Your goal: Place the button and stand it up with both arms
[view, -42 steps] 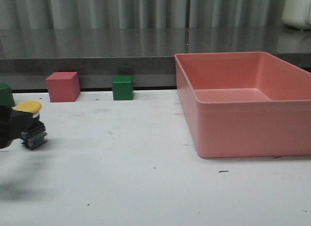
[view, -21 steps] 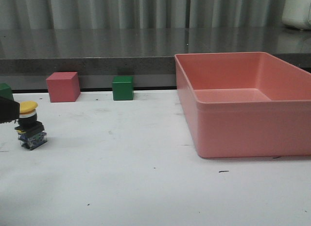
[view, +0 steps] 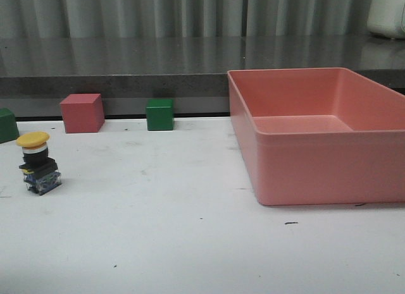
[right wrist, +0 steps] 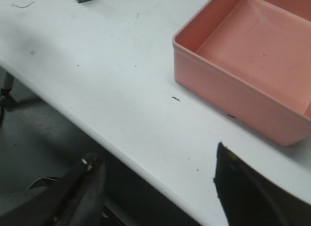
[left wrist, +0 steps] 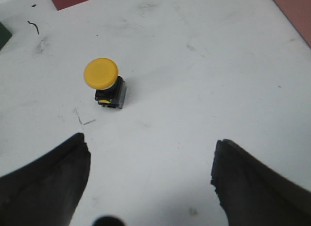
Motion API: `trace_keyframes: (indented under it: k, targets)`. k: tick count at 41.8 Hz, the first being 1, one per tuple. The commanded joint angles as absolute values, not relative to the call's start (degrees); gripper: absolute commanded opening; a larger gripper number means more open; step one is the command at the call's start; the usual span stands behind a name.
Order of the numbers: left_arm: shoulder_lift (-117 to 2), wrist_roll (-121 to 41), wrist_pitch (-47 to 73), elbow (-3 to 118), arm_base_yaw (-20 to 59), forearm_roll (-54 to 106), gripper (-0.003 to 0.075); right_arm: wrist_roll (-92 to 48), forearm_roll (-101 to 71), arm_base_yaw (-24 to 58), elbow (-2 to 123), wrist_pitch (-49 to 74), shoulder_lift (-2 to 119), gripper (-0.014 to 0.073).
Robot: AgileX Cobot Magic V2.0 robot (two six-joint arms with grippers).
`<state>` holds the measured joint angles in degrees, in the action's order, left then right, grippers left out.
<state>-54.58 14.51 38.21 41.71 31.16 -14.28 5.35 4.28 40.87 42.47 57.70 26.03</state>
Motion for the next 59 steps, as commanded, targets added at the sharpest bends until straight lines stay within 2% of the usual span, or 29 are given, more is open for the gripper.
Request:
trace_keyframes:
  k: [1,10,21,38,41,45,49,55,59]
  targets:
    - [-51.39,10.23,43.11,46.83,34.56,-11.56,0.0515,4.98,4.55,40.67,43.95,53.91,26.25,0.0499]
    - [-44.41,6.82,48.14,48.96,38.84,-3.77,0.0515,4.98,4.55,40.67,43.95,53.91,26.25,0.0499]
    - [-36.22,6.82,50.08,48.96,39.04,-2.28,0.0515,4.98,4.55,40.67,43.95,52.4,26.25,0.0499]
    - [-35.18,6.82,51.04,48.96,39.04,-3.0,0.0512,4.98,4.55,40.67,43.95,50.99,26.25,0.0499]
    - [-35.18,6.82,51.04,48.96,39.04,-3.1,0.0502,4.98,4.55,40.67,43.95,50.93,26.25,0.047]
    - [-35.18,6.82,51.04,48.96,39.04,-3.21,0.0431,4.98,4.55,40.67,43.95,50.93,26.25,0.033]
    - [-35.18,6.82,51.04,48.96,39.04,-3.48,0.0317,4.98,4.5,40.67,43.95,50.93,26.25,0.0141]
    - [-35.18,6.82,51.04,48.96,39.04,-3.48,0.0136,4.98,4.45,40.67,43.95,50.93,26.25,-0.0073]
    - [-35.18,6.82,51.04,48.96,39.04,-3.48,0.002,4.98,4.45,40.67,43.95,50.93,26.25,-0.0067]
